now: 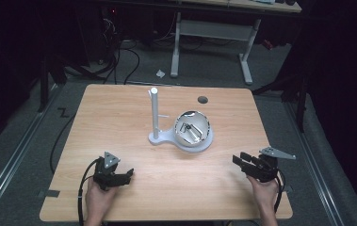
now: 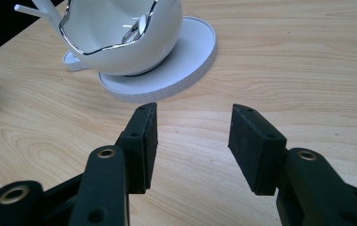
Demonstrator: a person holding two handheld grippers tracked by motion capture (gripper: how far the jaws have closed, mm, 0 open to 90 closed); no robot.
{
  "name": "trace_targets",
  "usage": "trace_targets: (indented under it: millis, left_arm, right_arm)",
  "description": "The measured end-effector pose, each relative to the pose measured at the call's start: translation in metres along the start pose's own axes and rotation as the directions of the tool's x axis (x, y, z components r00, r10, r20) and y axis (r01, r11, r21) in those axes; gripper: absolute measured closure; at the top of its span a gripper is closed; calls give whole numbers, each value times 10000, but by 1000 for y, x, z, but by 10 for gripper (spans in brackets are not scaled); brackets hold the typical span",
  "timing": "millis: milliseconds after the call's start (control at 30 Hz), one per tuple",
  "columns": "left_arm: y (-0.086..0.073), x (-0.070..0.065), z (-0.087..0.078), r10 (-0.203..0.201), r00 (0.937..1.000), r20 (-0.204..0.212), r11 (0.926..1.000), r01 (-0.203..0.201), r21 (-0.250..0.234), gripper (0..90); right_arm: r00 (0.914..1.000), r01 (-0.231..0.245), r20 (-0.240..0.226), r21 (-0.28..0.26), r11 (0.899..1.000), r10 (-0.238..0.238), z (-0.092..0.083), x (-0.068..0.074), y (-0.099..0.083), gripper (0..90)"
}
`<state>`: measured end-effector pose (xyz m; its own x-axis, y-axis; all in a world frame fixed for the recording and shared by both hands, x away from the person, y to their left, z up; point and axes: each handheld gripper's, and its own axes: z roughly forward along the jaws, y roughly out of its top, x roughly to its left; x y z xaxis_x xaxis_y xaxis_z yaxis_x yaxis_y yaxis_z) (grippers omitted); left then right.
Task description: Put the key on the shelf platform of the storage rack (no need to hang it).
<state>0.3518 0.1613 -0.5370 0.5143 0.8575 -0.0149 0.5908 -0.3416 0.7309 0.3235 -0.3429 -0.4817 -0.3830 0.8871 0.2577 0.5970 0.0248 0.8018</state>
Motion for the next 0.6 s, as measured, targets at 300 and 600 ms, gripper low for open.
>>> trace_targets:
  millis: [300, 600]
  left_arm:
    - [0, 0, 0, -1, 10000, -5, 10000, 1, 1, 164]
    - [0, 0, 0, -6, 10000, -6, 10000, 6, -2, 164]
  right_arm:
    - [9997, 15, -227, 90, 10000, -13, 5, 6, -6, 535]
    - [9989, 148, -449, 399, 9991, -130, 22, 16, -14, 535]
